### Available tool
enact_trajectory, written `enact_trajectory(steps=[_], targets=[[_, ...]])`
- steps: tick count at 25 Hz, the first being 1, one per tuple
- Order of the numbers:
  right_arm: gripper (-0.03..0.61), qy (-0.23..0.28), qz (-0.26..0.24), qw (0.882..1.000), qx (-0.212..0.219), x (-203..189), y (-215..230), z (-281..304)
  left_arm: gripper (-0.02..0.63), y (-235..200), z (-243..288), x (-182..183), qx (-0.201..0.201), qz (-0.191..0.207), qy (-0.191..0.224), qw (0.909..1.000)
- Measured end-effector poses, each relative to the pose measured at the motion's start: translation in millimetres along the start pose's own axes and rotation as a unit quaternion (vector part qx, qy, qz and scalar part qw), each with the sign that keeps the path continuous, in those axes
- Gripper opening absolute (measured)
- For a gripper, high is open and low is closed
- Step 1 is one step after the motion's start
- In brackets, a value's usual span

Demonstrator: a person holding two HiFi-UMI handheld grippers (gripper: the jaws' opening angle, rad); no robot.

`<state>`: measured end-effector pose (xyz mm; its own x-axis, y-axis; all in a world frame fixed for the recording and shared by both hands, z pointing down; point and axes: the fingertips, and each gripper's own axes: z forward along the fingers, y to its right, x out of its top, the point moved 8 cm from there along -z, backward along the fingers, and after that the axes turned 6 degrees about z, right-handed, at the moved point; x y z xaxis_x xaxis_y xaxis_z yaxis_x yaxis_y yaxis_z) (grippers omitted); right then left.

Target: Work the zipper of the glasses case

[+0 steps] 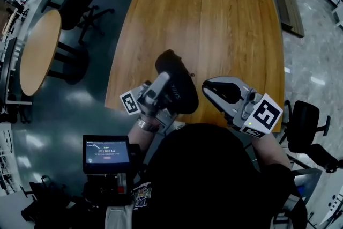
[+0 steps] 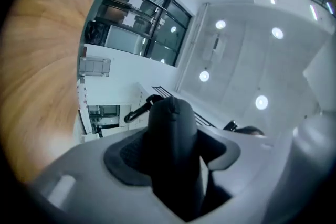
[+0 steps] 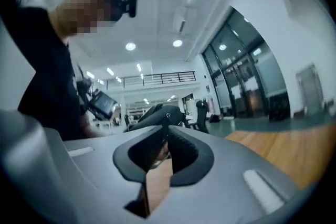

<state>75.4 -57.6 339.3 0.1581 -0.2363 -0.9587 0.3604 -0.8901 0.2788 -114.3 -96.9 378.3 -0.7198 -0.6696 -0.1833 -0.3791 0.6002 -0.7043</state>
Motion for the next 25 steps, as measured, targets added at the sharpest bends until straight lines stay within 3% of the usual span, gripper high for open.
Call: enact_trajectory(steps=[2, 3, 5, 8, 9, 11, 19, 21, 25], targets=[[0.05, -0.036, -0.118, 0.992, -0.022, 8.0, -9.2, 1.3, 0.258, -0.5, 0.2, -2.1, -0.003, -0.025, 0.008, 0.9997], [0.057, -0.064, -0.177, 0.982, -0.03, 9.0, -12.2, 2.4, 0.258, -0.4, 0.7, -4.5, -0.006, -0.038, 0.007, 0.9992], [0.072, -0.108, -0.294, 0.949, -0.037, 10.6, -17.3, 6.2, 0.258, 0.1, 2.5, -10.2, -0.015, -0.072, 0.004, 0.9973], [0.093, -0.136, -0.443, 0.885, -0.04, 12.3, -27.4, 12.2, 0.258, -1.7, 5.2, -15.5, -0.016, -0.11, 0.009, 0.9938], [0.092, -0.138, -0.476, 0.868, -0.046, 12.2, -30.0, 12.9, 0.258, -3.1, 5.7, -16.2, -0.015, -0.12, 0.012, 0.9926], [0.089, -0.137, -0.509, 0.848, -0.056, 12.8, -31.7, 13.9, 0.258, -5.9, 6.0, -17.6, -0.01, -0.134, 0.014, 0.9908], [0.048, -0.144, -0.538, 0.83, -0.039, 11.7, -29.2, 15.6, 0.258, -14.5, -0.9, -22.0, 0.015, -0.16, -0.009, 0.9869], [0.007, -0.14, -0.532, 0.834, -0.038, 13.1, -27.9, 14.2, 0.258, -14.6, -0.4, -25.8, 0.02, -0.163, -0.026, 0.9861], [0.002, -0.132, -0.501, 0.855, -0.024, 16.1, -26.6, 11.4, 0.259, -12.1, 1.0, -31.2, 0.013, -0.163, -0.039, 0.9858]])
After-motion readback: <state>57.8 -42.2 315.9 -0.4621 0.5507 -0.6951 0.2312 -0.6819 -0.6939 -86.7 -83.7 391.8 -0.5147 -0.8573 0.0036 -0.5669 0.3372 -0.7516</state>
